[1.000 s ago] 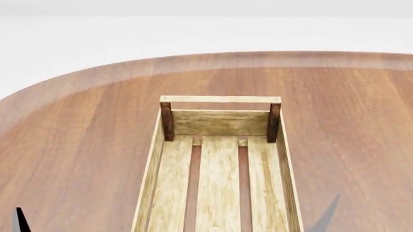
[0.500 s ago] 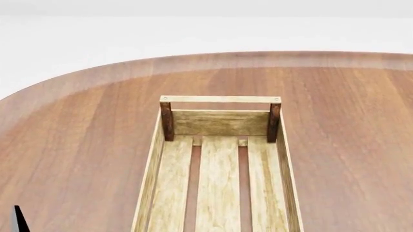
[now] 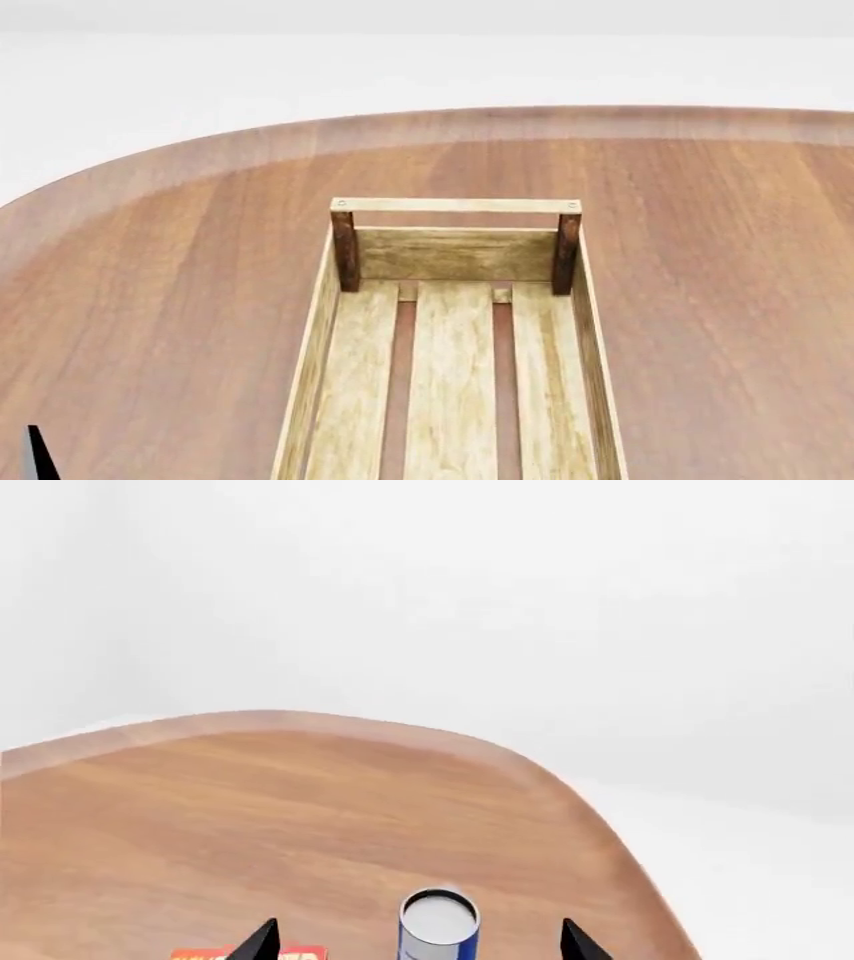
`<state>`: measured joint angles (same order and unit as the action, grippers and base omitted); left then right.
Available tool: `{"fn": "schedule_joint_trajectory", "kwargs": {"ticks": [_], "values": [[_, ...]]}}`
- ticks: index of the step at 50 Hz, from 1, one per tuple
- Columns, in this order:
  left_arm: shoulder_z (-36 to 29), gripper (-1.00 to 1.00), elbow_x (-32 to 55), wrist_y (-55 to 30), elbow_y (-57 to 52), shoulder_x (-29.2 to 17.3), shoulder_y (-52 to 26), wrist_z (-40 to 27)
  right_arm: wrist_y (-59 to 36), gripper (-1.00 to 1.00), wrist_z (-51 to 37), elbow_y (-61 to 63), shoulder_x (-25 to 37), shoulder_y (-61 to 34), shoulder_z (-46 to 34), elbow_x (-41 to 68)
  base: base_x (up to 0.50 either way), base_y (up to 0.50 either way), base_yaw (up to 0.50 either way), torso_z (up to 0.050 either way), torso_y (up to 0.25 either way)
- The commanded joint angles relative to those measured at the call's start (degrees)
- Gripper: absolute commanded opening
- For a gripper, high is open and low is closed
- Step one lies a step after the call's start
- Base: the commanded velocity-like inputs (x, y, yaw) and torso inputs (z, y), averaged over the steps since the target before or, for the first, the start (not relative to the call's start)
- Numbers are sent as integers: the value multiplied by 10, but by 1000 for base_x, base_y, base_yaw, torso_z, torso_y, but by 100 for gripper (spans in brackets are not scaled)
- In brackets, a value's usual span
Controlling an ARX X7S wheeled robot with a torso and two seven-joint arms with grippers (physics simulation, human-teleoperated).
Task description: Pick up the cream cheese and put it in the tray.
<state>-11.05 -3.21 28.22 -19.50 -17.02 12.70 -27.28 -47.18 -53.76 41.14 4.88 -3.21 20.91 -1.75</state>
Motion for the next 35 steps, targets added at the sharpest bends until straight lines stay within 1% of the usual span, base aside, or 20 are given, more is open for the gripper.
{"fn": "schedule_joint_trajectory", "kwargs": {"ticks": [1,8,15,26,30,35], "values": [[-2,100,-1,1,-1,-1,1,-3,-73,100,6,8,-4,-17,35,33,0,0,0,0,0],[-2,100,2,1,1,-3,-1,-5,-85,100,1,-6,2,-18,28,34,0,0,0,0,0],[-3,100,1,3,2,-4,0,-7,-92,100,8,-21,2,-16,38,48,0,0,0,0,0],[0,100,5,4,-2,-7,2,-12,-87,100,6,-43,5,-15,50,58,0,0,0,0,0],[-2,100,1,7,-2,-6,3,-14,-69,100,9,-51,-2,-13,61,68,0,0,0,0,0],[-3,100,2,4,-3,-8,2,-14,-68,100,4,-72,-1,-15,55,69,0,0,0,0,0]]}}
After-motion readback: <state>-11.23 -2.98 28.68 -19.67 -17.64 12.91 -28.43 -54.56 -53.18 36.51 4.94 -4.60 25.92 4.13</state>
